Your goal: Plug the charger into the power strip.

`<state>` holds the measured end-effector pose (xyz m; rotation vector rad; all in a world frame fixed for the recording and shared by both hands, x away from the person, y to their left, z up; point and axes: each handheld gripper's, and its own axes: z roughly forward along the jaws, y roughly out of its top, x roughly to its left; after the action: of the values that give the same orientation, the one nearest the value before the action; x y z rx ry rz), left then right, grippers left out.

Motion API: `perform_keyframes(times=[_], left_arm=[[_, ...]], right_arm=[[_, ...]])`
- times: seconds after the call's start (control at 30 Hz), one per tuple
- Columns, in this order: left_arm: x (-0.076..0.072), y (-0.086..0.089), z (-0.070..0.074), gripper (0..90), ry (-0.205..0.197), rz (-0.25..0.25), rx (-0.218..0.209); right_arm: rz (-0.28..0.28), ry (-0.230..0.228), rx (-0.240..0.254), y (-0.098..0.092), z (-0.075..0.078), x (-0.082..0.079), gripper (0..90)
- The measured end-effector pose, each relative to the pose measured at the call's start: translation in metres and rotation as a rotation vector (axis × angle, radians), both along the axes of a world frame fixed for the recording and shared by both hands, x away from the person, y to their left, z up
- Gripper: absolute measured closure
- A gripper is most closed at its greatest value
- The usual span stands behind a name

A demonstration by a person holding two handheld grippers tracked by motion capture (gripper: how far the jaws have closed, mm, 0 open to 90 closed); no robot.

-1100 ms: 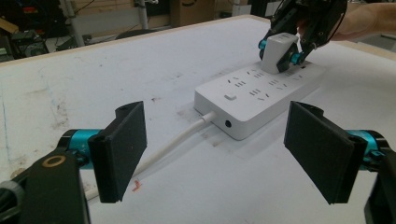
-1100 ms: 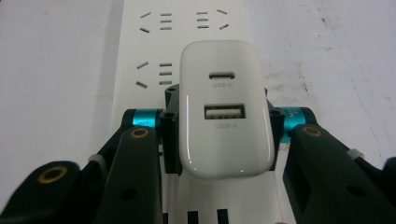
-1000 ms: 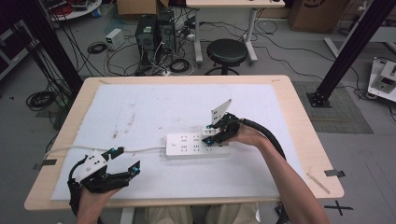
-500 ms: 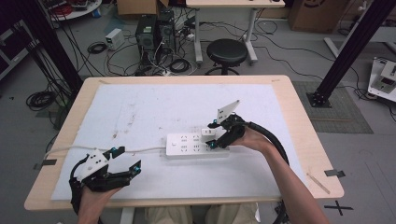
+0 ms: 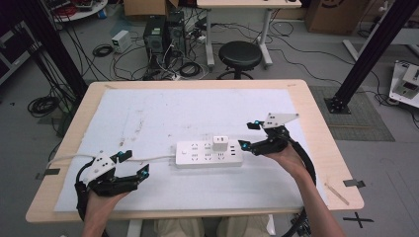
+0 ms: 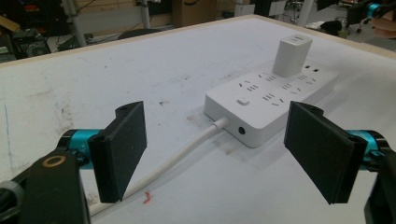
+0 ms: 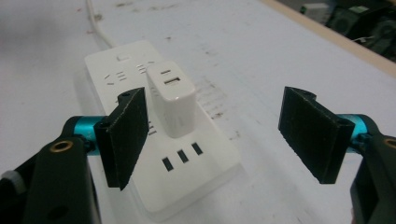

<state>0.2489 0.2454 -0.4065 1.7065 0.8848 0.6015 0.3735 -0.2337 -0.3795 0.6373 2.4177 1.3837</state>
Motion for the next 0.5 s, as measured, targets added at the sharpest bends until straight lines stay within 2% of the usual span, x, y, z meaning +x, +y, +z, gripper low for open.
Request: perform_keyframes(times=[0.03,0.07,0.1,0.17,0.2,0.27,0.3,0.37,0.43,0.5], left_arm=[[0.002,0.000,0.000,21.2,-0.001,-0.001,0.003],[0.002,0.000,0.000,21.2,-0.001,-0.001,0.003],[0.002,0.000,0.000,21.2,-0.001,-0.001,0.003],[0.005,0.001,0.000,21.2,0.003,-0.002,0.008],[0.005,0.001,0.000,21.2,-0.001,0.003,0.007],[0.005,0.001,0.000,21.2,-0.001,0.004,0.009],[0.006,0.002,-0.001,21.2,-0.001,0.012,0.011],[0.006,0.003,-0.001,21.2,0.001,0.017,0.013],[0.006,0.005,-0.002,21.2,0.003,0.029,0.015],[0.006,0.005,-0.002,21.2,0.003,0.029,0.015]], right_arm=[[-0.044,-0.024,0.031,-0.009,-0.001,-0.008,25.0],[-0.044,-0.024,0.031,-0.009,-0.001,-0.008,25.0],[-0.073,-0.039,0.041,-0.014,-0.001,-0.013,25.0],[-0.073,-0.039,0.041,-0.014,-0.001,-0.013,24.9],[-0.157,-0.081,0.064,-0.026,-0.005,-0.025,24.3],[-0.178,-0.089,0.069,-0.029,-0.007,-0.028,23.6],[-0.240,-0.106,0.089,-0.037,-0.011,-0.037,22.5],[-0.255,-0.113,0.096,-0.039,-0.013,-0.039,22.3],[-0.300,-0.119,0.117,-0.045,-0.018,-0.045,22.2],[-0.320,-0.117,0.127,-0.047,-0.021,-0.047,22.2]])
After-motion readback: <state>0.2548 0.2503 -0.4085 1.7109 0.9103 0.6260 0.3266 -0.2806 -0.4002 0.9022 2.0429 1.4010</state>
